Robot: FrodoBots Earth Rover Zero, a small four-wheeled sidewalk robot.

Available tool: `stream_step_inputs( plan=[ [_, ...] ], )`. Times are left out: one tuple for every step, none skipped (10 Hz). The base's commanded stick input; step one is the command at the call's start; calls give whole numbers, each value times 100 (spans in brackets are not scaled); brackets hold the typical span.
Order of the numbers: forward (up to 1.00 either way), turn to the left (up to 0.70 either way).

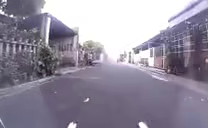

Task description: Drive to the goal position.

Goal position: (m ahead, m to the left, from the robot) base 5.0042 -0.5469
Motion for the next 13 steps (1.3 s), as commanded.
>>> stream_step_inputs(
  plan=[
    [70, -29],
    [70, -34],
    [70, -34],
    [70, -7],
    [70, 0],
    [70, 0],
    [70, 0],
    [70, 0],
    [70, 0],
    [70, 0],
    [70, 0],
    [70, 0],
    [70, 0]
  ],
)
